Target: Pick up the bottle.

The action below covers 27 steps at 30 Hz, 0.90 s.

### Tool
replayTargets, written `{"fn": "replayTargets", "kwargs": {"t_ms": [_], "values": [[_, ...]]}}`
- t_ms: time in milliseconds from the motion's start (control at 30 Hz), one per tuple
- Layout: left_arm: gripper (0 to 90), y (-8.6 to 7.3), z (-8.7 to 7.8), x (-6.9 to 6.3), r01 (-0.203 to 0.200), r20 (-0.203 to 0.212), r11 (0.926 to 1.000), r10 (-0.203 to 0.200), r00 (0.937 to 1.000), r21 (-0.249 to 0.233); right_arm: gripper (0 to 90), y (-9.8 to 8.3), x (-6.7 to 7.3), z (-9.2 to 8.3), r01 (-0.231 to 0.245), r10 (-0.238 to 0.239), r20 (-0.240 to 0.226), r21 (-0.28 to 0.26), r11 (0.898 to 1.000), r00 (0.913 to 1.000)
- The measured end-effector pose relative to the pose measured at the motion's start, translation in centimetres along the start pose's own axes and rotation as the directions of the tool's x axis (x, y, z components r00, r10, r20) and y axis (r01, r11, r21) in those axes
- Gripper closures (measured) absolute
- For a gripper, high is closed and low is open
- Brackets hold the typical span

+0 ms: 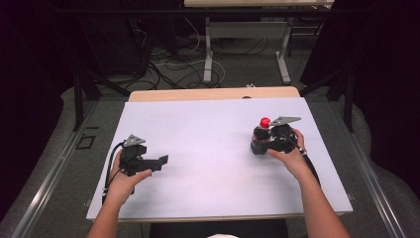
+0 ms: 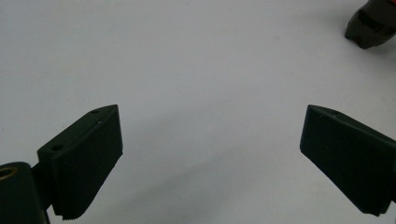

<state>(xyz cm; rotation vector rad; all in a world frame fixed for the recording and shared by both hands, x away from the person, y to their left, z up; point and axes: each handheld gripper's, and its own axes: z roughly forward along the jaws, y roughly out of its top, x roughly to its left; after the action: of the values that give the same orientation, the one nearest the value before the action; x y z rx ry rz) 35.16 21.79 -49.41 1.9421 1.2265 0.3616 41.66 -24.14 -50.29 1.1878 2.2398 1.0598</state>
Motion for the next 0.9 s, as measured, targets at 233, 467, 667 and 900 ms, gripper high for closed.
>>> {"fn": "replayTargets", "kwargs": {"t_ms": [233,467,667,900], "values": [[6.1,0.0,0.1,0.0,0.007,0.002,1.0000,-0.007,1.0000,0.003,27.9,-0.3,-0.1,0.3,-0.010,0.010,-0.016,-0.013,1.000,0.9998],[6.2,-0.1,0.1,0.0,0.004,0.001,1.0000,-0.004,1.0000,0.006,29.0,-0.3,0.0,0.2,0.012,-0.012,-0.006,-0.015,1.000,0.9999],[6.4,-0.1,0.3,-0.1,-0.003,0.003,0.9999,0.003,1.0000,0.010,29.6,-0.5,0.4,0.0,0.041,-0.041,0.008,-0.029,0.999,0.9991],[6.6,0.0,0.3,-0.4,-0.001,0.012,0.9999,0.001,0.9999,0.011,29.7,-0.4,2.0,-0.7,0.071,-0.072,-0.037,-0.018,0.997,0.9967]]}}
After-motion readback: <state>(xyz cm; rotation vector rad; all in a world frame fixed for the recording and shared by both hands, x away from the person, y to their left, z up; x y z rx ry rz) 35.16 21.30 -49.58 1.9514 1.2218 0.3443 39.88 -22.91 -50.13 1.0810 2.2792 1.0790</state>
